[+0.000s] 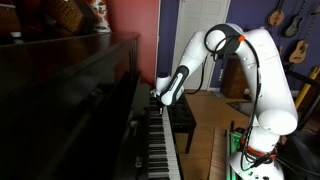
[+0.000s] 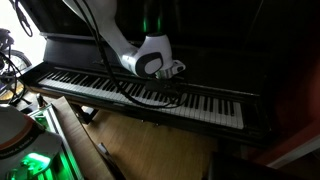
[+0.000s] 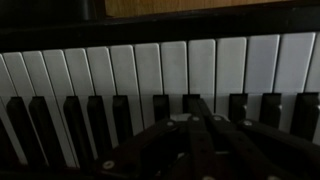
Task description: Press a black key on the right middle keys of the piano
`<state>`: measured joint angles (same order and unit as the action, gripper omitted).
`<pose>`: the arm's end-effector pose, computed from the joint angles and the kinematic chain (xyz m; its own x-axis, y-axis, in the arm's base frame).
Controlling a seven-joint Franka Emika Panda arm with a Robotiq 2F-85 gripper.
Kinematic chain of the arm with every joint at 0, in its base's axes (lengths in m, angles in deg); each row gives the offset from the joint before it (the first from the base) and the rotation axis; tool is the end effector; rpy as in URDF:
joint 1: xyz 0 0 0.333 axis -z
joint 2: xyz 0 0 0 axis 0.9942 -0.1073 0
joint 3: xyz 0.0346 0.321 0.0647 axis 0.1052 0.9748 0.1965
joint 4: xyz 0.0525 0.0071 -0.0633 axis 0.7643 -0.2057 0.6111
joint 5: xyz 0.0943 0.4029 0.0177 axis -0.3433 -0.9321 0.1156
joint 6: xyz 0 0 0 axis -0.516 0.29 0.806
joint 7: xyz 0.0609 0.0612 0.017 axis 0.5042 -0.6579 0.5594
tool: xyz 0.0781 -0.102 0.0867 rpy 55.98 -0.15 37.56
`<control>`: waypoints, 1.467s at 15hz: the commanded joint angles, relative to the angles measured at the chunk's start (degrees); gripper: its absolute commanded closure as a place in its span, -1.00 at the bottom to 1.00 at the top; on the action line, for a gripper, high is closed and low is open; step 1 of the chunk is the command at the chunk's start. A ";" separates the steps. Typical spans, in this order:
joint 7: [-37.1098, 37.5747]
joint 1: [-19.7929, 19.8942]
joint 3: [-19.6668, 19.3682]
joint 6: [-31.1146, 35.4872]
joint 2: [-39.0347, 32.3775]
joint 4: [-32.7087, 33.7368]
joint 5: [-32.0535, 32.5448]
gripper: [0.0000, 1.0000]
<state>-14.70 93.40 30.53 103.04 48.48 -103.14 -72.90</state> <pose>0.5559 -0.1719 0.0966 0.9010 0.4338 -0.0026 0.4260 -0.8836 0.1943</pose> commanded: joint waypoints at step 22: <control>1.82 0.66 1.33 -9.85 14.88 -3.60 0.81 -1.00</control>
<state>-13.98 94.20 32.00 96.03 59.60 -104.33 -72.92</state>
